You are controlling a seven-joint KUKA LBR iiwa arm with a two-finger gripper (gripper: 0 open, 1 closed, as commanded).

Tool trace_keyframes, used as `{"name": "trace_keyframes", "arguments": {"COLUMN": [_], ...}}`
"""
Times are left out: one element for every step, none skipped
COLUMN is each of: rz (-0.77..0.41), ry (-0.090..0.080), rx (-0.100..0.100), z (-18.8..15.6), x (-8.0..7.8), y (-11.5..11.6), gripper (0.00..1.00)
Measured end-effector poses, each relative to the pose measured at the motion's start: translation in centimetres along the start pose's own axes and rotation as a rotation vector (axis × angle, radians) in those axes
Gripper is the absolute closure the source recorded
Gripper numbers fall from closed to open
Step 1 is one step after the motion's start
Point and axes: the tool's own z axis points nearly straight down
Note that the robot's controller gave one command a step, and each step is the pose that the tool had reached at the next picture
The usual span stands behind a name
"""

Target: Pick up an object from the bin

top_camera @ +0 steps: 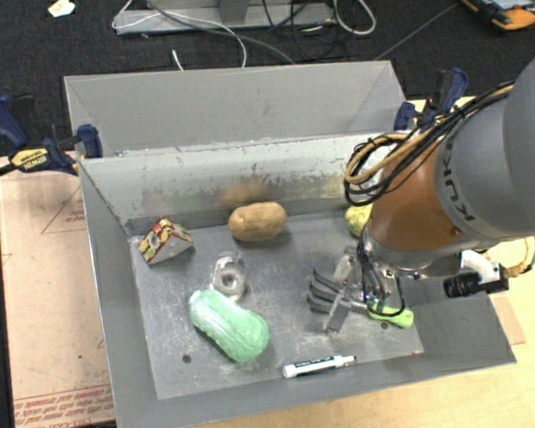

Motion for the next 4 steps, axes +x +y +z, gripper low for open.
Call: {"name": "trace_keyframes", "arguments": {"rz": [-0.049, -0.049, -0.05, -0.051], "ry": [-0.013, -0.013, -0.014, -0.005], "rx": [-0.003, -0.003, -0.004, -0.001], "z": [-0.2, -0.2, -0.7, -3.1], "x": [-1.6, -1.6, -1.7, -1.4], "y": [0.3, 0.3, 0.3, 0.2], "gripper": [1.0, 1.0, 1.0, 1.0]}}
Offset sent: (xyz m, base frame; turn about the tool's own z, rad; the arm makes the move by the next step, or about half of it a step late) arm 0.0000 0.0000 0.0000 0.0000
